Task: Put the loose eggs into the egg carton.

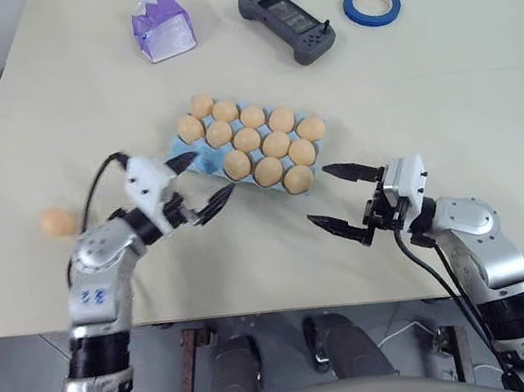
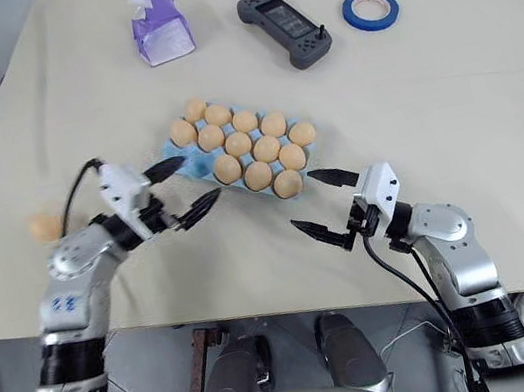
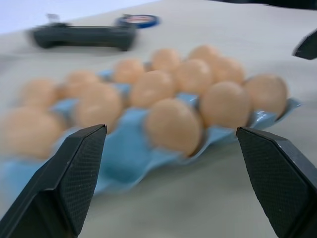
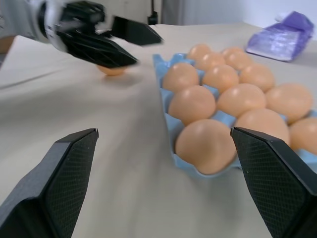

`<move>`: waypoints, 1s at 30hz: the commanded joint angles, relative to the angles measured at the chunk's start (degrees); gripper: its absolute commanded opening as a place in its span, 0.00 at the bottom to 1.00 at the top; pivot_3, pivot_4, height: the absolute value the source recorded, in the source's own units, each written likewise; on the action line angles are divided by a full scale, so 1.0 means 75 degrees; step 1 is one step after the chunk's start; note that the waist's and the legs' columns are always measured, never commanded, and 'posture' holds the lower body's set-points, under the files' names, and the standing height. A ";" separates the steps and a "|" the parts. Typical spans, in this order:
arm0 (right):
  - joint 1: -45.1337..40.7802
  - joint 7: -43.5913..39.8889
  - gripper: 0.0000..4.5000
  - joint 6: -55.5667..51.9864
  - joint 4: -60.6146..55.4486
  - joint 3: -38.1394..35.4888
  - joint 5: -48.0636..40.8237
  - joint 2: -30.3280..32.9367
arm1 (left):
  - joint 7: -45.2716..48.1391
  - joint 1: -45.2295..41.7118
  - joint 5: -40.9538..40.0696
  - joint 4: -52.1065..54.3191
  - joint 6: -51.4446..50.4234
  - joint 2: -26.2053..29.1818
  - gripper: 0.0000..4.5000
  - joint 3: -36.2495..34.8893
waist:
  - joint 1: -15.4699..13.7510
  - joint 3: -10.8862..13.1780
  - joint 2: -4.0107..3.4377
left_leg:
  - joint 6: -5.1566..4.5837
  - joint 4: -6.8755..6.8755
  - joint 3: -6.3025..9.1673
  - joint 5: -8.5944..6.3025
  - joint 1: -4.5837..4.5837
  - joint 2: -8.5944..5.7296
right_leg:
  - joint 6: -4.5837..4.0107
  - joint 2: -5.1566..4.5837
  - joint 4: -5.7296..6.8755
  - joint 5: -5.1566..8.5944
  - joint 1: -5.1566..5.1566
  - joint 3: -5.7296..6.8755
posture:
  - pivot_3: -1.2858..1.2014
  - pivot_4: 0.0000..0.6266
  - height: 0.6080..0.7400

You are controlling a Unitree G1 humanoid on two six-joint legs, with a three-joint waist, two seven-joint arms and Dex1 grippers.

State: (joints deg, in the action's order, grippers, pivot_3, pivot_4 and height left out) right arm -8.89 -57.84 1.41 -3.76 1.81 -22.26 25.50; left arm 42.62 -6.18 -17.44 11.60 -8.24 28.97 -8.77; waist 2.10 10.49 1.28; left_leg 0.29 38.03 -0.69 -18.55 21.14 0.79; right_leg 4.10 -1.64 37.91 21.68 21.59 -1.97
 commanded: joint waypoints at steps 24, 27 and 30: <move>-0.0991 -0.1459 1.00 0.0417 0.0872 -0.0107 -0.0389 0.0200 | -0.1275 0.3700 -0.1004 0.1635 0.0258 -0.0664 0.99 -0.2957 | -0.0062 0.0008 -0.0013 | -0.0024 -0.0003 0.0014 -0.0011 0.0004 -0.0003 | -0.0017 -0.0008 -0.0024 0.0001 -0.0014 0.0011 | 0.52 0.24 1.00; -0.0967 -0.1400 1.00 0.0418 0.0810 -0.0085 -0.0375 0.0182 | -0.1591 0.2761 -0.0806 0.1069 -0.0089 -0.0454 0.99 -0.2588 | -0.0058 0.0009 -0.0013 | -0.0023 -0.0003 0.0012 -0.0010 0.0003 -0.0004 | -0.0018 -0.0008 -0.0022 0.0000 -0.0014 0.0012 | 0.52 0.24 1.00; -0.0897 -0.1320 1.00 0.0430 0.0719 -0.0069 -0.0355 0.0151 | -0.1804 0.2030 -0.0567 0.0451 -0.0215 -0.0330 0.99 -0.2306 | -0.0034 0.0008 -0.0013 | -0.0021 -0.0003 0.0012 -0.0009 0.0003 -0.0004 | -0.0018 -0.0004 -0.0009 0.0000 -0.0008 0.0014 | 0.52 0.24 1.00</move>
State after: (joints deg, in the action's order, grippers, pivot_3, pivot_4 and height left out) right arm -15.74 -68.06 3.90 3.53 1.90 -24.32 26.80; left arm 30.19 9.59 -22.84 16.13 -9.61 25.82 -26.31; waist 1.84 10.55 1.19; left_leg 0.14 38.01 -0.62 -18.62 21.16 0.76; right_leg 3.98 -1.67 37.83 21.68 21.54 -1.87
